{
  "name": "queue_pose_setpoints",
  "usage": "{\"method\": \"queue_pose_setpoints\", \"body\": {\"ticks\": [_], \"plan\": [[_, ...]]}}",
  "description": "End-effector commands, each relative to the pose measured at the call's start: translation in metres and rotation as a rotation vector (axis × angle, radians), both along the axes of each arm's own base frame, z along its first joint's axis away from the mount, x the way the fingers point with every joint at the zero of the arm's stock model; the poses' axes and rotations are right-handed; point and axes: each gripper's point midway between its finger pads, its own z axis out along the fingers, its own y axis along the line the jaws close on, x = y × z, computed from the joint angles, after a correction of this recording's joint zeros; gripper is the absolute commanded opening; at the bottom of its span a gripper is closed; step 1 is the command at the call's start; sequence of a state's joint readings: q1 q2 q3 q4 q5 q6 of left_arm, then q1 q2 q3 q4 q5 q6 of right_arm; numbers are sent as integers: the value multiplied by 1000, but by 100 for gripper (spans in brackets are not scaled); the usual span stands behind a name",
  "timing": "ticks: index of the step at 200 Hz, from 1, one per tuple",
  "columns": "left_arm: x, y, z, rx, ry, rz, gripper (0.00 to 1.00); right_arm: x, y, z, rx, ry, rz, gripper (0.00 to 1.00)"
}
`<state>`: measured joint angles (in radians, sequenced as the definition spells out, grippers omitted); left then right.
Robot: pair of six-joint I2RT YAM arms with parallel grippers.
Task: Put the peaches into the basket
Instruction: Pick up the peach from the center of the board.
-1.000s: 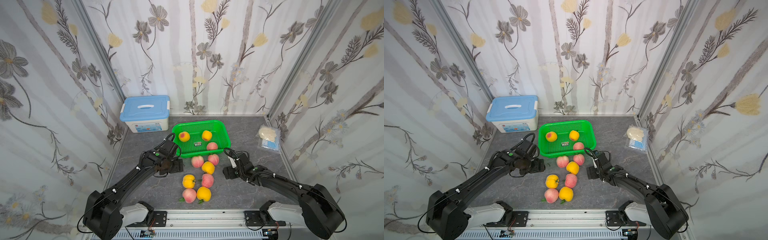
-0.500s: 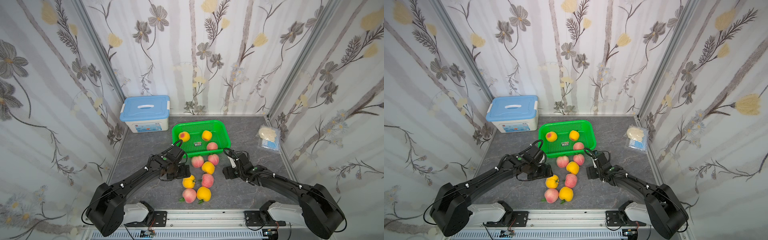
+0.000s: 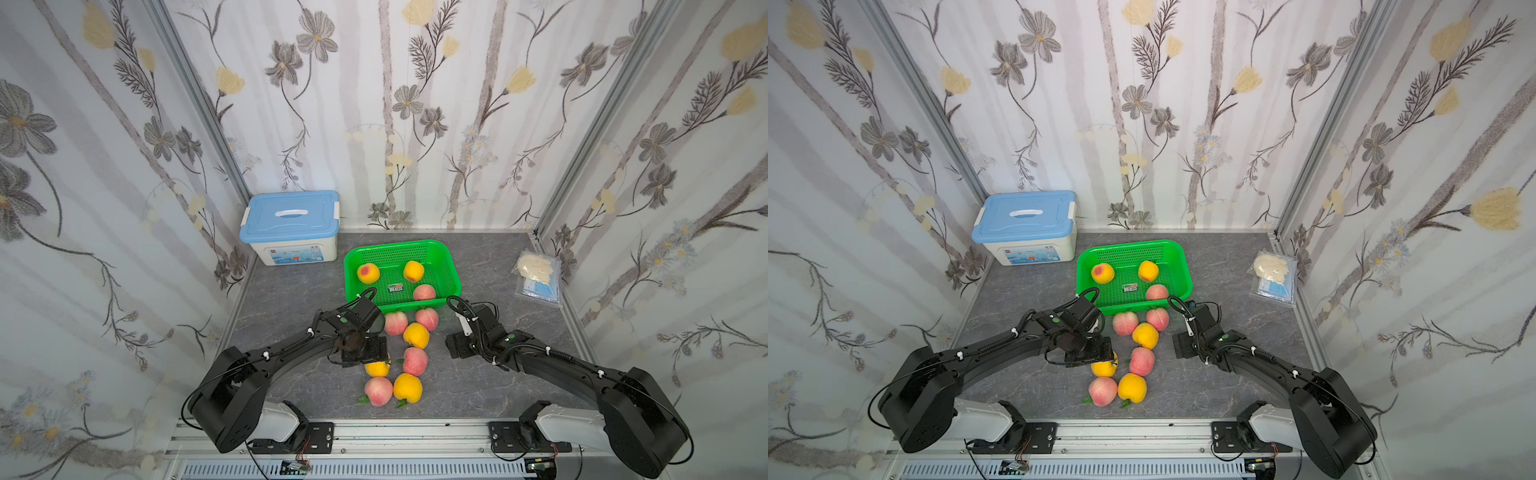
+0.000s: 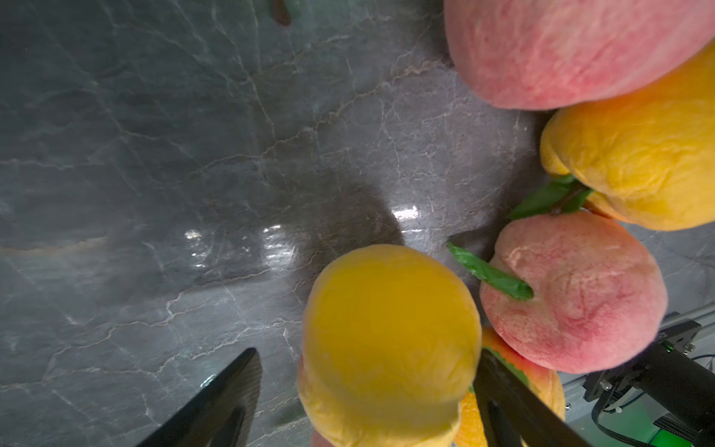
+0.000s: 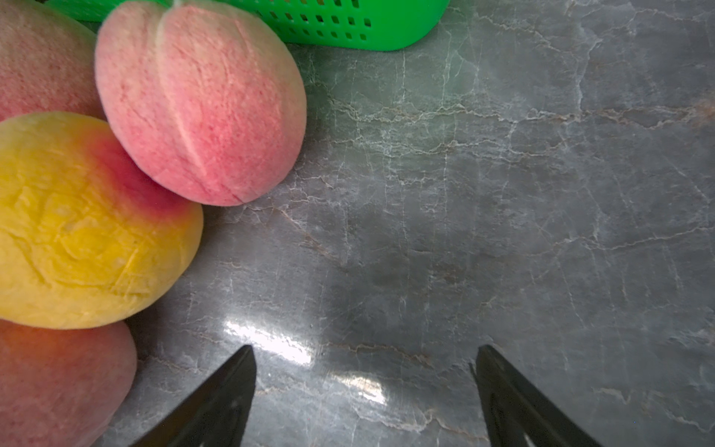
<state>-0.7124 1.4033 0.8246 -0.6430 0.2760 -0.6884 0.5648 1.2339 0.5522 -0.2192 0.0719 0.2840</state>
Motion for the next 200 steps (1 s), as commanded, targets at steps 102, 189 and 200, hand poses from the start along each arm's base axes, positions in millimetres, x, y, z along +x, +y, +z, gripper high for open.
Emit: {"method": "queue_pose_setpoints", "body": {"ticks": [102, 189, 200], "plan": [[2, -4, -13, 9, 25, 26, 75, 1, 1, 0, -24, -5, 3, 89], [5, -2, -12, 21, 10, 27, 61, 2, 2, 0, -35, -4, 9, 89], [6, -3, -11, 20, 7, 27, 59, 2, 2, -1, -35, -3, 11, 89]]}}
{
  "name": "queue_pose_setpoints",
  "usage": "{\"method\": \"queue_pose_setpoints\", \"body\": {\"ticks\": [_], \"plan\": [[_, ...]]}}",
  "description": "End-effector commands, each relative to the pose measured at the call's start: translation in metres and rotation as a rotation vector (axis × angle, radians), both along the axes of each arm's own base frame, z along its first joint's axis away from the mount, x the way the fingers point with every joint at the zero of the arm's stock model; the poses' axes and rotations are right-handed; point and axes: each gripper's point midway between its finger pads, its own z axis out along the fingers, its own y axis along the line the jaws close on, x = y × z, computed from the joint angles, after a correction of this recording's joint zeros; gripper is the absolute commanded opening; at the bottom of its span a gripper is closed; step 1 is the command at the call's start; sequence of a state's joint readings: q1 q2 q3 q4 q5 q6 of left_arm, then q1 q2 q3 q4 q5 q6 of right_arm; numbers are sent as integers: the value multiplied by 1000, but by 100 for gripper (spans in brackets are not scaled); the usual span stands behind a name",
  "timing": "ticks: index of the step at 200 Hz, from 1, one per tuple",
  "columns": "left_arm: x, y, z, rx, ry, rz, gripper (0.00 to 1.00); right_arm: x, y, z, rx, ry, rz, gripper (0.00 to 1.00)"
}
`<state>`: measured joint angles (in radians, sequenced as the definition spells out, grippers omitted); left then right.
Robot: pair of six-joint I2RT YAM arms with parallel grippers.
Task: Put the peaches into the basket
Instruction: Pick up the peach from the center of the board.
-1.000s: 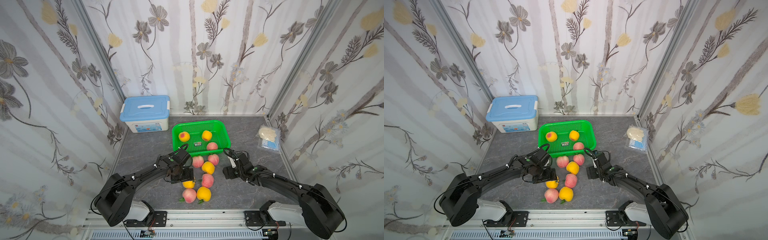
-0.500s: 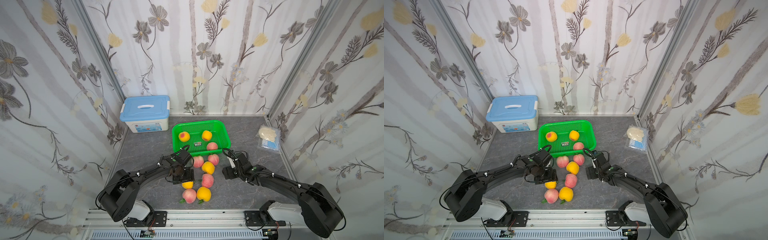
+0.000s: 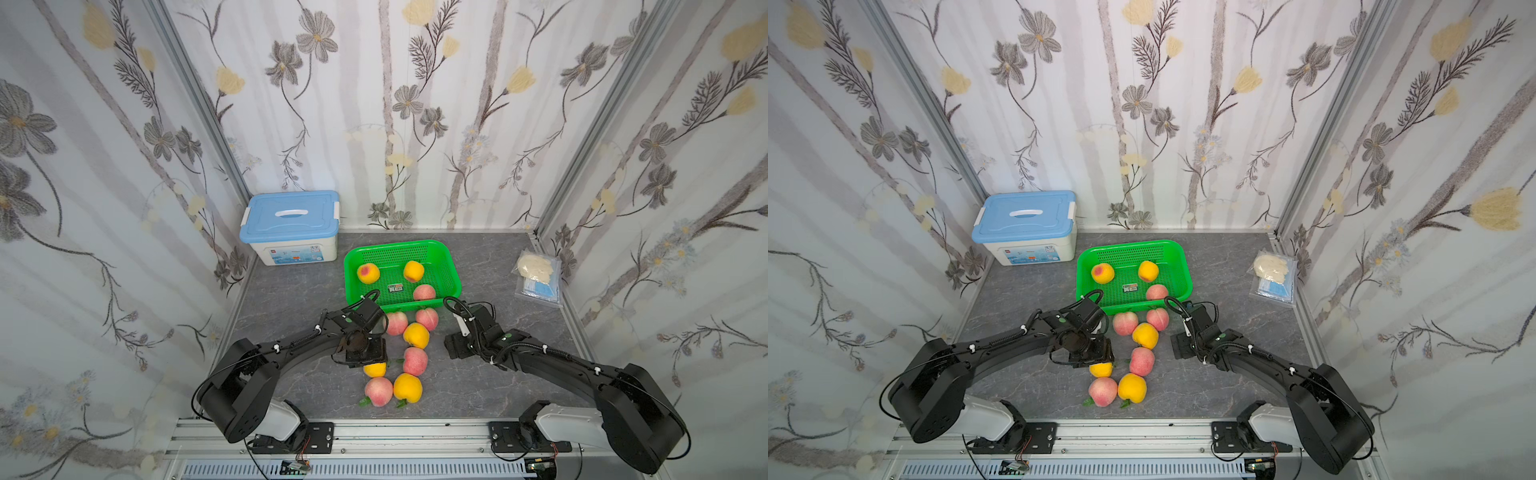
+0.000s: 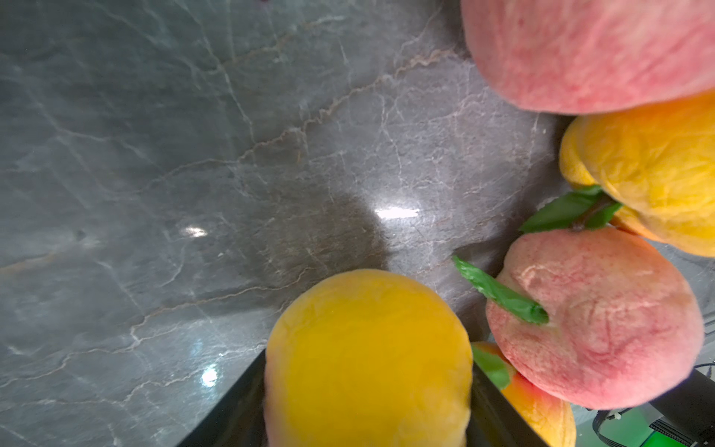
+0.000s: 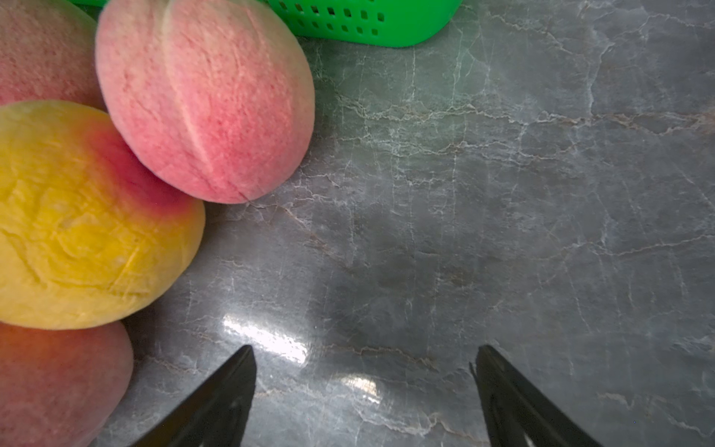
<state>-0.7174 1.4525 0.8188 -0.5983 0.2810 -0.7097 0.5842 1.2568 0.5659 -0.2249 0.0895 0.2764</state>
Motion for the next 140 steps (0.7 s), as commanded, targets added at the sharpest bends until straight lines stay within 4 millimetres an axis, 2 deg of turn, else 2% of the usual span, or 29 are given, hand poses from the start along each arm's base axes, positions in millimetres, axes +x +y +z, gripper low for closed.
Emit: {"method": "queue_pose_setpoints", "body": {"ticks": [1, 30, 100, 140], "plan": [[3, 2, 0, 18, -11, 11, 58, 1, -1, 1, -11, -5, -6, 89], [4, 1, 0, 16, -12, 11, 52, 2, -1, 2, -12, -7, -6, 89], [8, 1, 8, 13, -35, 13, 52, 2, 0, 1, -12, -5, -4, 89], [7, 2, 6, 21, -30, 8, 52, 2, 0, 2, -13, -7, -4, 89]]}}
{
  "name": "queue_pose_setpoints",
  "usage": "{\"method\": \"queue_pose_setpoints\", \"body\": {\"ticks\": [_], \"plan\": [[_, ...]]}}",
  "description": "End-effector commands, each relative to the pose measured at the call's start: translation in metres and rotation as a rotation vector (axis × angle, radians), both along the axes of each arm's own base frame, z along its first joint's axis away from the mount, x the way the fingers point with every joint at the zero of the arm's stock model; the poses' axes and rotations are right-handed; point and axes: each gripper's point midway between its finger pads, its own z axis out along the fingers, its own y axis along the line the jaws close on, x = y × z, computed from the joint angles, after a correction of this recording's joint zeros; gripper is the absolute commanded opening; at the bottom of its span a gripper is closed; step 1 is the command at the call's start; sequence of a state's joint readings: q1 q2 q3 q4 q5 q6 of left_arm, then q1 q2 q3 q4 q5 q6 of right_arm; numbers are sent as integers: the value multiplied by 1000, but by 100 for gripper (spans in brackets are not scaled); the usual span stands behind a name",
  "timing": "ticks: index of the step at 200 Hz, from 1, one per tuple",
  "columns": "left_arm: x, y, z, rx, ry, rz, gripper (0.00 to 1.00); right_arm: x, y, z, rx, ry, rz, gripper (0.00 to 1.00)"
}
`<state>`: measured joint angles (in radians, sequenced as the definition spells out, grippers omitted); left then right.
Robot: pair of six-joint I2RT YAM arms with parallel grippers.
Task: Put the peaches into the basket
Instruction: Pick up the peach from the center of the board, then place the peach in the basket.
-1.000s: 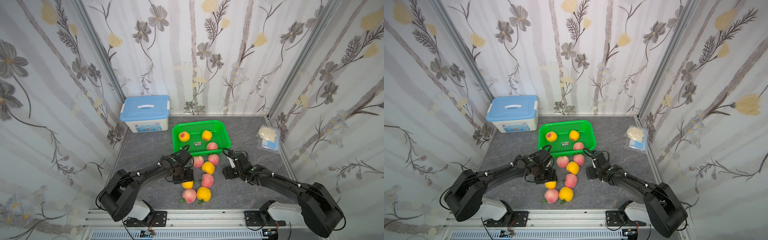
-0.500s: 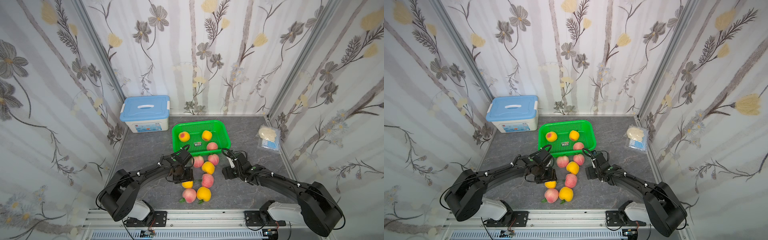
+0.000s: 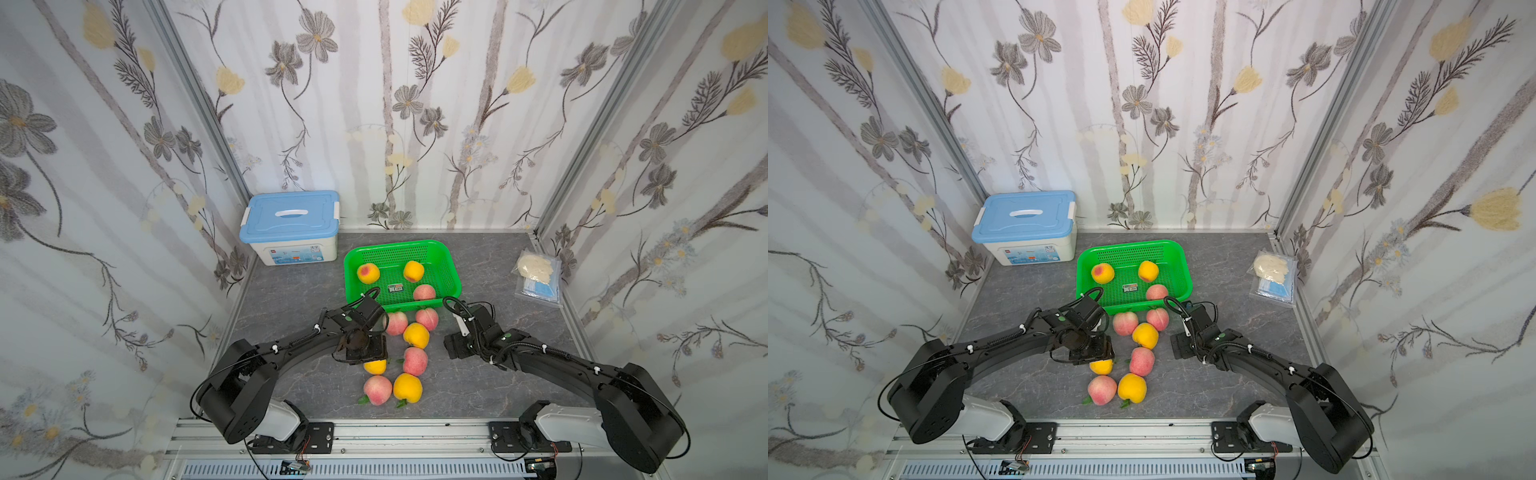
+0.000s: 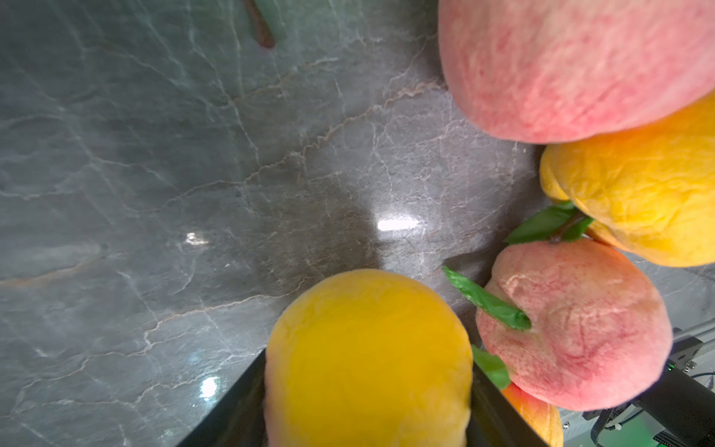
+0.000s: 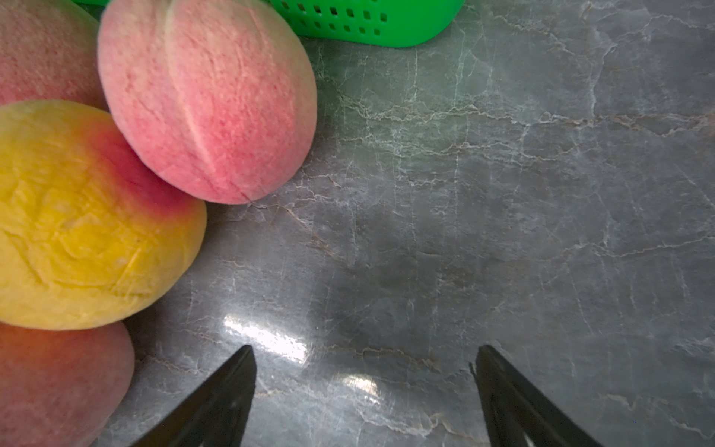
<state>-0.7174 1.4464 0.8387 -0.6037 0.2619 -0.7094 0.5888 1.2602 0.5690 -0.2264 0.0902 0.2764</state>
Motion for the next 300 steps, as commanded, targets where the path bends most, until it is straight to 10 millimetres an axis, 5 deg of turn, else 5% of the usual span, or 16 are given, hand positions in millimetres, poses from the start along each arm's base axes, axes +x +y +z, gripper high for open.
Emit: {"method": "queue_pose_setpoints", "body": {"ticks": [1, 191, 300], "plan": [[1, 3, 0, 20, -2, 4, 52, 2, -2, 2, -11, -8, -9, 89], [24, -3, 45, 28, -110, -30, 52, 2, -2, 3, -10, -13, -11, 89], [73, -23, 93, -1, -292, -13, 52, 1, -2, 2, -8, -12, -10, 89]]}}
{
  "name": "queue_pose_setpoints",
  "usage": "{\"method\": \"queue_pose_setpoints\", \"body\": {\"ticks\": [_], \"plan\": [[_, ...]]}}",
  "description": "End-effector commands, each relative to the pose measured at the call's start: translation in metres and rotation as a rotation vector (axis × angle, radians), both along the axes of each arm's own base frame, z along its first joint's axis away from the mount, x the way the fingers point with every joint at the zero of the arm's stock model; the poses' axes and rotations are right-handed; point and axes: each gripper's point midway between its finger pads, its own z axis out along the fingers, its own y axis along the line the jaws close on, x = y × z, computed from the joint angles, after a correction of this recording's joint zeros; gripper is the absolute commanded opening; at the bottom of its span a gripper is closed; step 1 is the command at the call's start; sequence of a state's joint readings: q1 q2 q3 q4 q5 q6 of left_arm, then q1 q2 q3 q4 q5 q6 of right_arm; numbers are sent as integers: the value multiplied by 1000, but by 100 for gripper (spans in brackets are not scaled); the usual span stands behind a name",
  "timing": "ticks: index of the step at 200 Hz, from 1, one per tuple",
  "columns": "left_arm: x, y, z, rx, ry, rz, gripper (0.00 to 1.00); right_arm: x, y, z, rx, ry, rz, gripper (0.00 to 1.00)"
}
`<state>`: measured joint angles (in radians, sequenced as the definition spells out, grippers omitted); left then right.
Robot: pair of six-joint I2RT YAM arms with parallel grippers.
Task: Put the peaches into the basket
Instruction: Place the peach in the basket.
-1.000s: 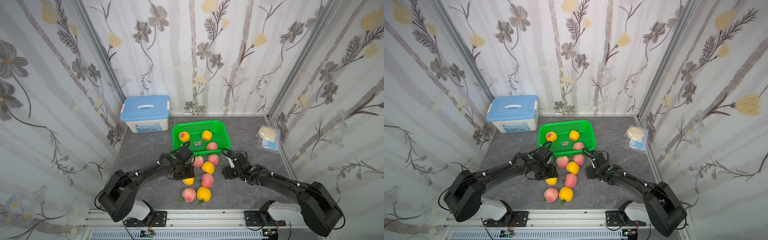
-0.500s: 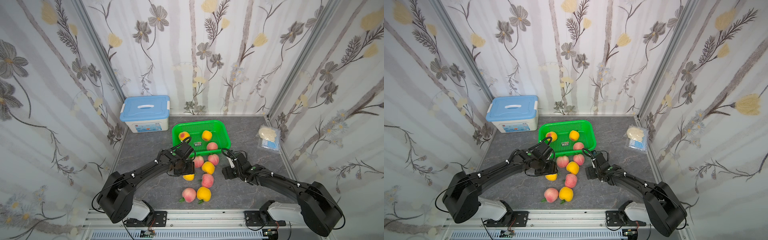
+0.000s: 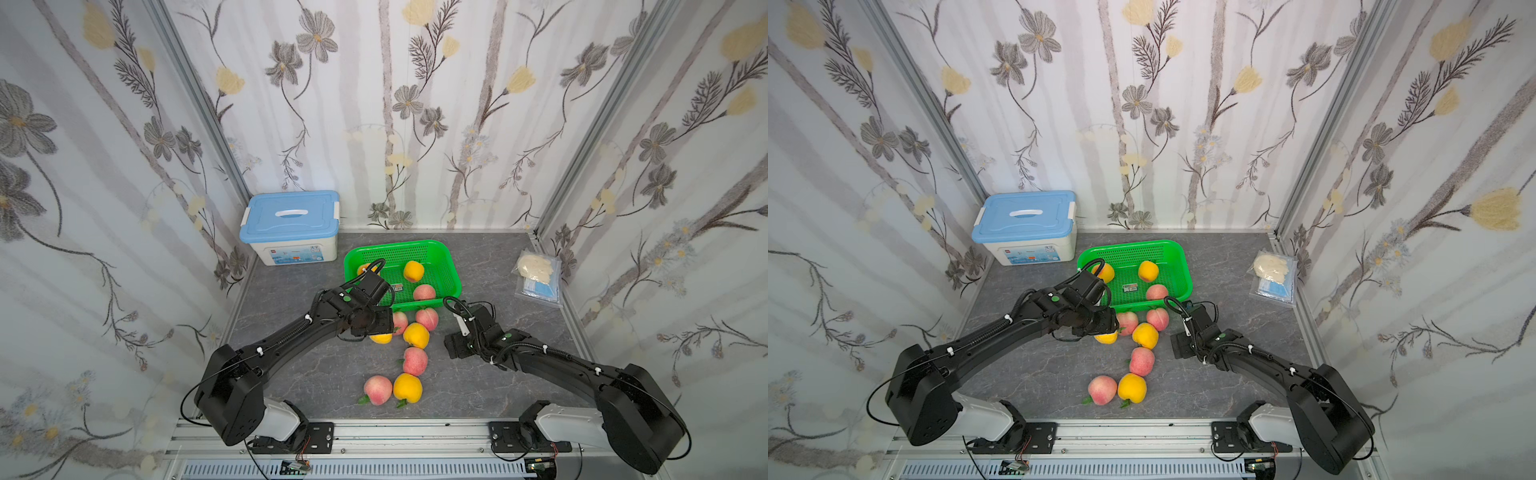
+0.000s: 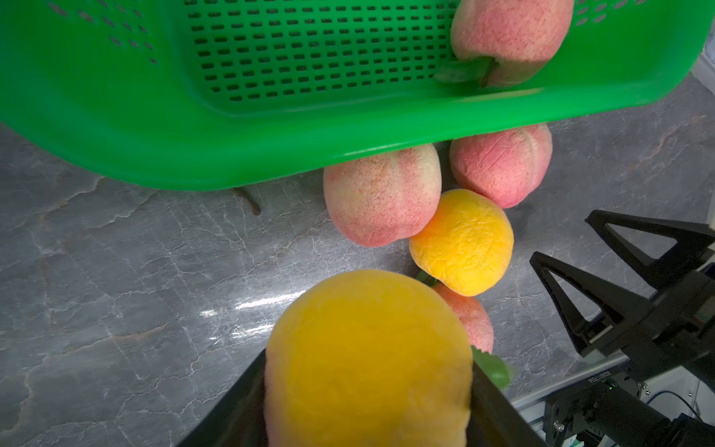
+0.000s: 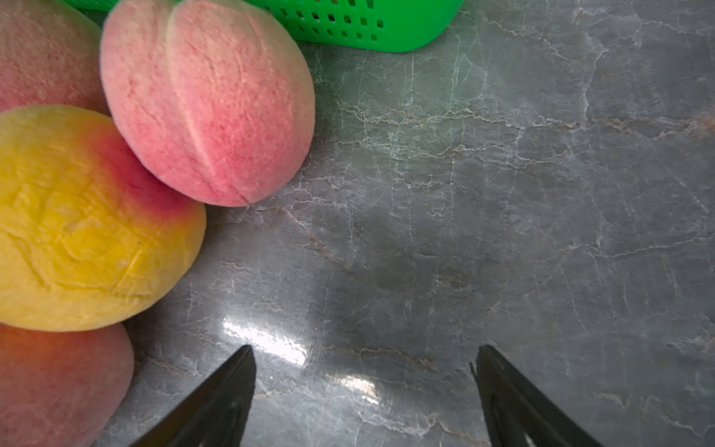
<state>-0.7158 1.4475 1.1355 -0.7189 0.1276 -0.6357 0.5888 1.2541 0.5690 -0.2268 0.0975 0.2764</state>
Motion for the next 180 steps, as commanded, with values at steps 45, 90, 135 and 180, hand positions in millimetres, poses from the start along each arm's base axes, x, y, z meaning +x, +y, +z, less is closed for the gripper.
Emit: {"method": "queue_pose_setpoints", "body": {"ticks": [45, 90, 135, 180], "plan": [[41, -9, 36, -5, -146, 31, 52, 1, -2, 2, -5, -12, -9, 89], [65, -8, 53, 18, -196, 38, 52, 0, -2, 2, -6, -10, -8, 89], [89, 1, 45, 57, -184, 49, 53, 0, -2, 2, -5, -10, -7, 89], [108, 1, 38, 66, -177, 51, 53, 1, -1, 2, -4, -9, -7, 89]]}}
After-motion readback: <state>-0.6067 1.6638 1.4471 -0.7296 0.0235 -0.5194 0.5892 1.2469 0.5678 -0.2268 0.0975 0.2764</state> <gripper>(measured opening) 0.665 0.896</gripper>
